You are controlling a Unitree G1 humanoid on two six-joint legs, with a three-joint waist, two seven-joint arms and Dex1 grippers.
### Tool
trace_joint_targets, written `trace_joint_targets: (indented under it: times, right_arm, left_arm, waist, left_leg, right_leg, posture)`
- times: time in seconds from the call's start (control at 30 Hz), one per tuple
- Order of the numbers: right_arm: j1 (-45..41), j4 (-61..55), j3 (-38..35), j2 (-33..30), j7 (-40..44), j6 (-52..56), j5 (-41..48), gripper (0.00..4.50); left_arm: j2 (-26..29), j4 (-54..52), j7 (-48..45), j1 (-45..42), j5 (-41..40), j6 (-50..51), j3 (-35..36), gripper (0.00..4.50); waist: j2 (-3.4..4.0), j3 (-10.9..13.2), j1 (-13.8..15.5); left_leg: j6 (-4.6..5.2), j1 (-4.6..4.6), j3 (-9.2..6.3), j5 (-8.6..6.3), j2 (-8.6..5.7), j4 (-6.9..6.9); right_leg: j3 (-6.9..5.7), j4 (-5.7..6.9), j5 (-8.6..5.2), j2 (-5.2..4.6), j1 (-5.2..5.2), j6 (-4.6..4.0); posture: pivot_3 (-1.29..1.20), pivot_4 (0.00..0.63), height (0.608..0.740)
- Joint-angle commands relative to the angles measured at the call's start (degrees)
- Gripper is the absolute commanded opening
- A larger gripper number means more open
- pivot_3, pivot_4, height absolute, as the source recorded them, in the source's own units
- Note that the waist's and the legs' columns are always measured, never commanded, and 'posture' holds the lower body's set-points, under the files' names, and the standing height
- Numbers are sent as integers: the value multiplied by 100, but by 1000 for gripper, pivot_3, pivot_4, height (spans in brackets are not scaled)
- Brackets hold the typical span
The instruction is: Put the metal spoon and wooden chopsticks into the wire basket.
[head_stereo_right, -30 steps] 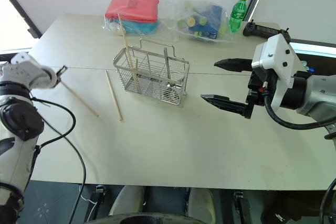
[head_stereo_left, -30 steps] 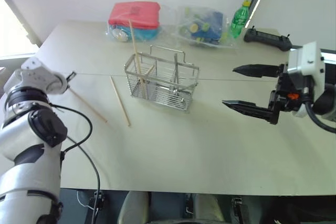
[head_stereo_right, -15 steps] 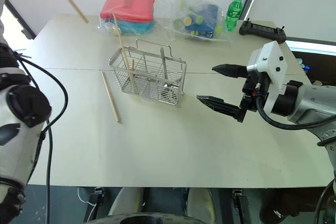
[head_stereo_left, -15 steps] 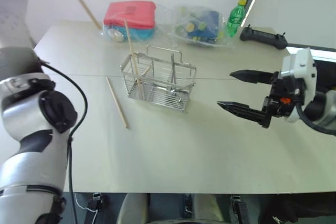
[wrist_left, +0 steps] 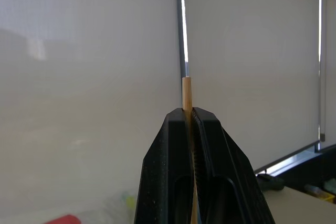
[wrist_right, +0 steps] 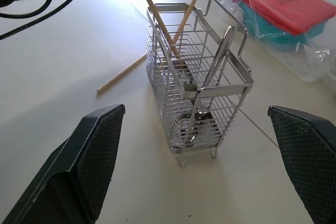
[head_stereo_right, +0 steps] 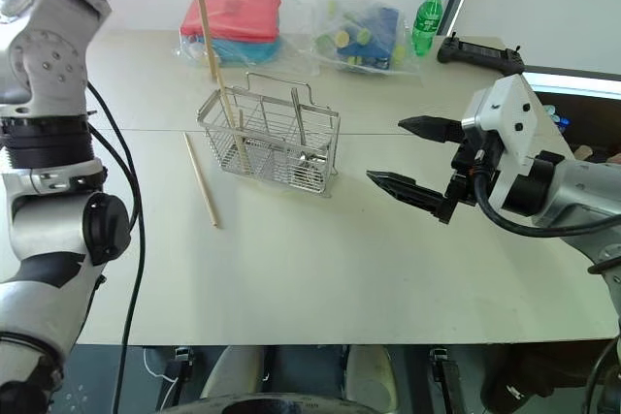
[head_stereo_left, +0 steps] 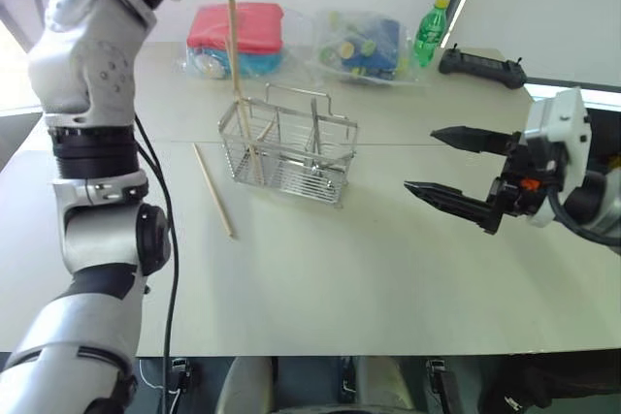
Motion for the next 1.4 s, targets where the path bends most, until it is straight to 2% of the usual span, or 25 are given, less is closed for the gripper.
trace_joint_targets:
  times: [0.03, 0.3, 0.53, 0.63, 0.83, 0.87, 1.2, 1.4]
  right_arm:
    - [3, -168, -310, 27, -101, -104, 102, 4500]
    - [32, -156, -384, -8, -84, -74, 240, 4500]
    - [8, -93, -331, -43, -66, -110, 216, 4500]
    - [-35, -51, -285, -37, -62, -125, 190, 4500]
    - [-102, 28, -223, -26, -26, -133, 147, 4500]
    - [-106, 37, -214, -25, -18, -139, 136, 4500]
    - [-212, 156, -65, 0, 77, -216, -17, 4500]
    - [-192, 99, 106, 63, 126, -306, -122, 4500]
  left_arm:
    - [-78, -471, 8, 158, -23, 128, -82, 43]
    - [-403, -798, 456, 473, -152, 402, 96, 43]
    - [-408, -891, 627, 541, -219, 537, 184, 43]
    - [-424, -993, 620, 612, -327, 641, 221, 943]
    - [-429, -1169, 704, 586, -699, 967, 389, 4108]
    - [-420, -1181, 723, 576, -745, 1004, 413, 4414]
    - [-332, -955, 1046, 157, -951, 1139, 733, 4414]
    - [-31, -541, 1339, -749, -1419, 1581, 1212, 4414]
  waist:
    - [0, 0, 1]
    - [-1, 1, 7]
    - [0, 0, 3]
    - [1, 0, 5]
    - [0, 1, 11]
    - [0, 1, 8]
    - [0, 1, 7]
    - [-2, 2, 2]
  left_leg:
    - [0, 0, 0, 0, 0, 0]
    - [1, -2, -4, 0, 0, 1]
    - [1, 0, -4, -1, 0, 1]
    - [1, 0, -4, 0, 0, 1]
    - [1, -2, -5, -1, 0, 1]
    - [2, -2, -5, -1, -1, 0]
    - [2, -2, -5, -1, -1, 2]
    - [2, -3, -5, -1, -1, 0]
  right_leg:
    - [0, 0, 0, 0, 0, 0]
    - [-1, -1, 0, 0, 0, 0]
    - [-1, -1, 0, 1, 1, 1]
    - [-1, 0, -1, 1, 1, 1]
    - [-1, -2, -1, 1, 1, 0]
    - [-1, -3, -1, 1, 1, 0]
    - [-1, -2, -1, 1, 1, 1]
    - [-1, -3, -1, 1, -1, 1]
  posture:
    - [0, 150, 685]
    - [0, 150, 685]
    - [0, 150, 685]
    - [0, 150, 685]
    - [0, 150, 685]
    - [0, 150, 685]
    - [0, 150, 685]
    - [0, 150, 685]
